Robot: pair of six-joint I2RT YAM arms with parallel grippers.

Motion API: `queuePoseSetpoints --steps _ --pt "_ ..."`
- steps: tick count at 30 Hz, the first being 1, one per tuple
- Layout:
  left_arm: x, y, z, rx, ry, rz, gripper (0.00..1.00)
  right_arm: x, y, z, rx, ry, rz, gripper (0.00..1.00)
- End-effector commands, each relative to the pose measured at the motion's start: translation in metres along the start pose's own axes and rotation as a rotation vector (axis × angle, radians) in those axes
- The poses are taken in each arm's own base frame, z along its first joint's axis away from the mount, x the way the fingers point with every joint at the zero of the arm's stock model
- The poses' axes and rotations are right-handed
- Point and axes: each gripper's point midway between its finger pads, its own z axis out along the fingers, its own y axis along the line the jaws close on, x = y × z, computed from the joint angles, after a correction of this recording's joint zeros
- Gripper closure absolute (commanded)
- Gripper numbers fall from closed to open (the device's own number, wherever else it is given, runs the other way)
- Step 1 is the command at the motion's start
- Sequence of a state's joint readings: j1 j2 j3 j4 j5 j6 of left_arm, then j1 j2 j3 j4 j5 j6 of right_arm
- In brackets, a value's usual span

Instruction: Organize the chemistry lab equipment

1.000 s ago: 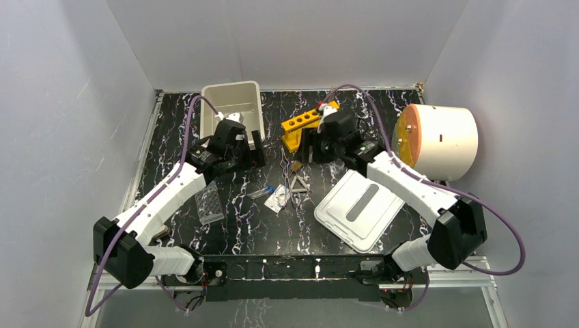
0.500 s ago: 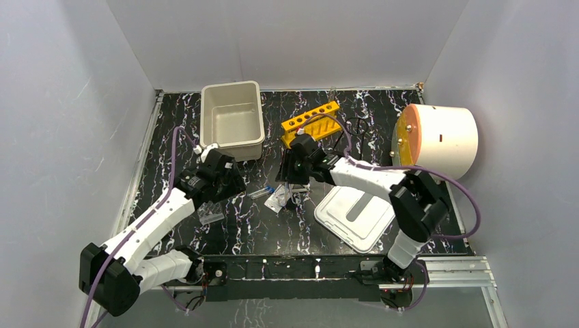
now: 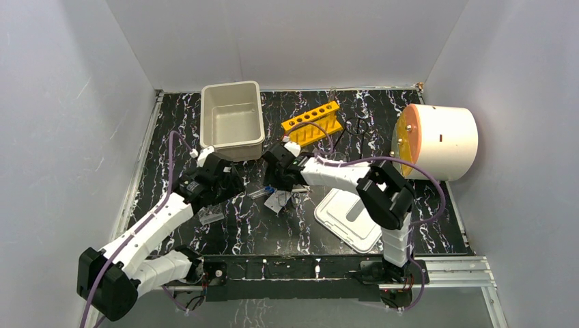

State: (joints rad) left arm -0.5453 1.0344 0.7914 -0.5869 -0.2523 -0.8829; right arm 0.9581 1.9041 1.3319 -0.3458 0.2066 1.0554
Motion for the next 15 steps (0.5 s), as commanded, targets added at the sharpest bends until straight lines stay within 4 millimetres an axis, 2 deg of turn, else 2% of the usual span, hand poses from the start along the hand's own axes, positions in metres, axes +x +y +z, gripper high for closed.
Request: queuePoseSetpoints --steps 1,5,15 --pt "-0.021 0.015 -0.012 -0.062 -0.106 -0.031 0.35 -0.008 -0.004 0.002 0.109 -0.073 -0.001 0.41" --pt "-0.029 0.023 -0.02 -0.08 -0.153 -0.044 0.3 -0.005 -0.005 0.013 0.147 -0.075 -0.037 0.41" --pt "-0.033 0.027 -0.024 -0.083 -0.181 -0.035 0.27 0.001 -0.002 0.025 0.19 -0.07 -0.107 0.48"
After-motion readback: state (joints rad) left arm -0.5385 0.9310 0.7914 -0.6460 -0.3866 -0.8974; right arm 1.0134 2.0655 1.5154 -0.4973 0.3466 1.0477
